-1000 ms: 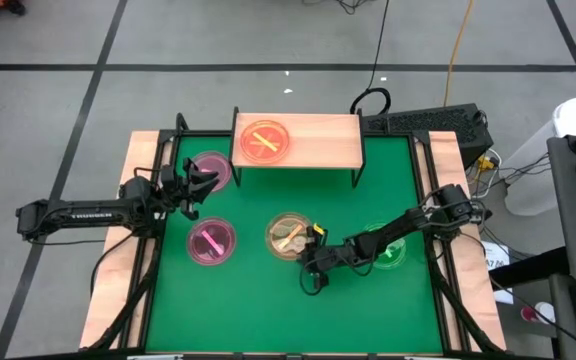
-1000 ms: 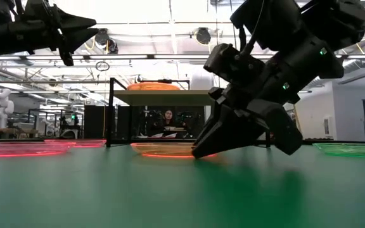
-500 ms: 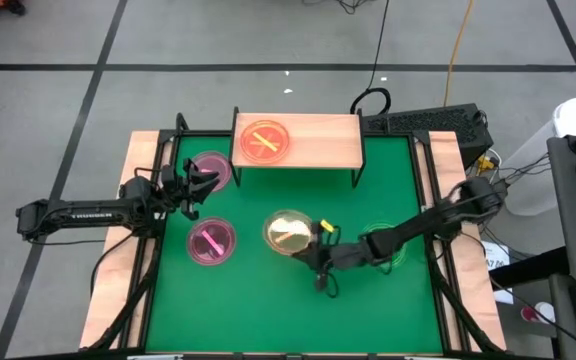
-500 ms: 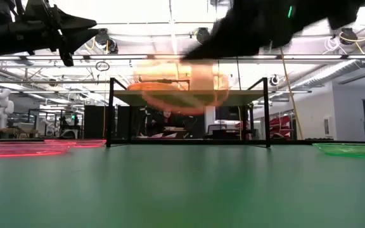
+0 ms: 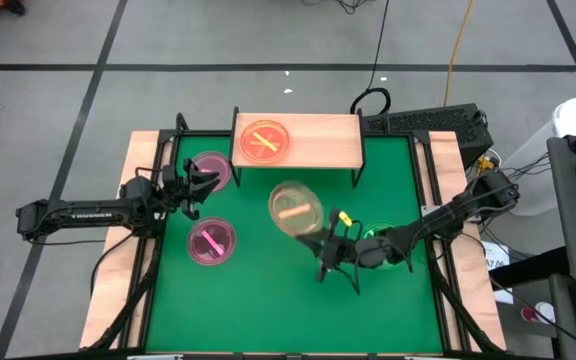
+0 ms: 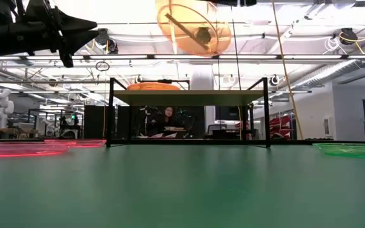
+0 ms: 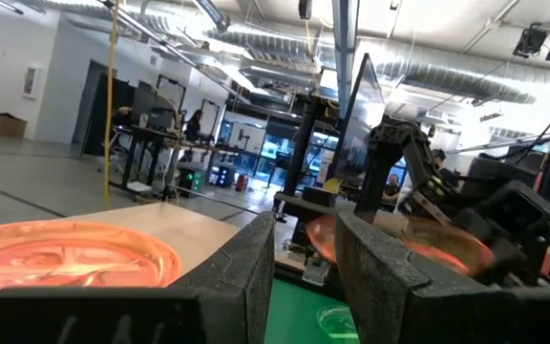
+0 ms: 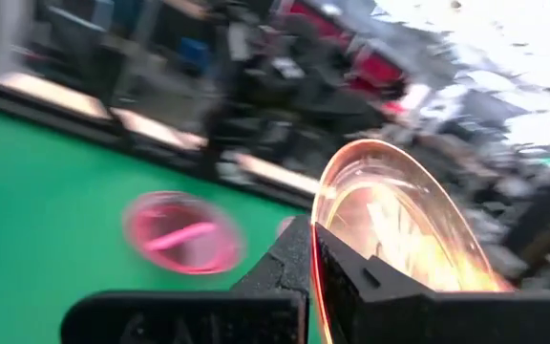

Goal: Place and stack plates onto a shelf
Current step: Put the orange plate on the shelf

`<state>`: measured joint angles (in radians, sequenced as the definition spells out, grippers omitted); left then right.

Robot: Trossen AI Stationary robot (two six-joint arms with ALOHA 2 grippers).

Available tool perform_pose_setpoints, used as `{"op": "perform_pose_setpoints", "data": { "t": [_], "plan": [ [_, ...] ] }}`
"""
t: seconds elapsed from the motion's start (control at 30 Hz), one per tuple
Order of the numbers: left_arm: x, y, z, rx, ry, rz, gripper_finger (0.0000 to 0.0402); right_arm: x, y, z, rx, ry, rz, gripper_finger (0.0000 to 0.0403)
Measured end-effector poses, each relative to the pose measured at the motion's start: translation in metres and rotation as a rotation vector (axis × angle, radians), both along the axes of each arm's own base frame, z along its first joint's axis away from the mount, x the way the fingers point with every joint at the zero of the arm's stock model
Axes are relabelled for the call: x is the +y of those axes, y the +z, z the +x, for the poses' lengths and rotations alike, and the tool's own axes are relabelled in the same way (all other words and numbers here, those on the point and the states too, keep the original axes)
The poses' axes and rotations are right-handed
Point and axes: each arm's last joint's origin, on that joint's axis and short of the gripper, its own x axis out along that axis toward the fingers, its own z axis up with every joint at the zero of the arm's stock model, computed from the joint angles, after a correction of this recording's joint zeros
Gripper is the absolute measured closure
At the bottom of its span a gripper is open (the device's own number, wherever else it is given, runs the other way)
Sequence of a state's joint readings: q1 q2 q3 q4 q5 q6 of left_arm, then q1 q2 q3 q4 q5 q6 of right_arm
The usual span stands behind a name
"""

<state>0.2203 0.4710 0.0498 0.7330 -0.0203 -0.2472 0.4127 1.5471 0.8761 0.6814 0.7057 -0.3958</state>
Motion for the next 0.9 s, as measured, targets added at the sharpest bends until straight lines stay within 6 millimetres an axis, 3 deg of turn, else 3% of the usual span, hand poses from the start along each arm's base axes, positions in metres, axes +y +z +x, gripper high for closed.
{"op": "perform_pose_setpoints", "data": {
  "t": [0.13, 0.27, 0.47, 0.7, 0.9],
  "plan": [
    [0.000, -0.001, 0.000, 0.005, -0.005, -0.017, 0.0284, -0.013, 0.010, 0.001, -0.020, -0.061, -0.088, 0.0403],
    [0.000, -0.002, 0.001, 0.016, -0.006, -0.024, 0.0284, -0.030, 0.025, -0.003, -0.055, -0.113, -0.072, 0.0403],
    [0.000, -0.002, 0.001, 0.021, -0.004, -0.026, 0.0284, -0.058, 0.033, -0.002, -0.060, -0.201, -0.099, 0.0403],
    [0.000, -0.002, 0.001, 0.020, -0.006, -0.032, 0.0284, -0.127, 0.030, 0.002, -0.006, -0.469, -0.122, 0.0403],
    [0.000, -0.002, 0.001, 0.020, -0.006, -0.034, 0.0284, -0.184, 0.019, -0.004, 0.018, -0.568, 0.017, 0.0403]
  ]
}}
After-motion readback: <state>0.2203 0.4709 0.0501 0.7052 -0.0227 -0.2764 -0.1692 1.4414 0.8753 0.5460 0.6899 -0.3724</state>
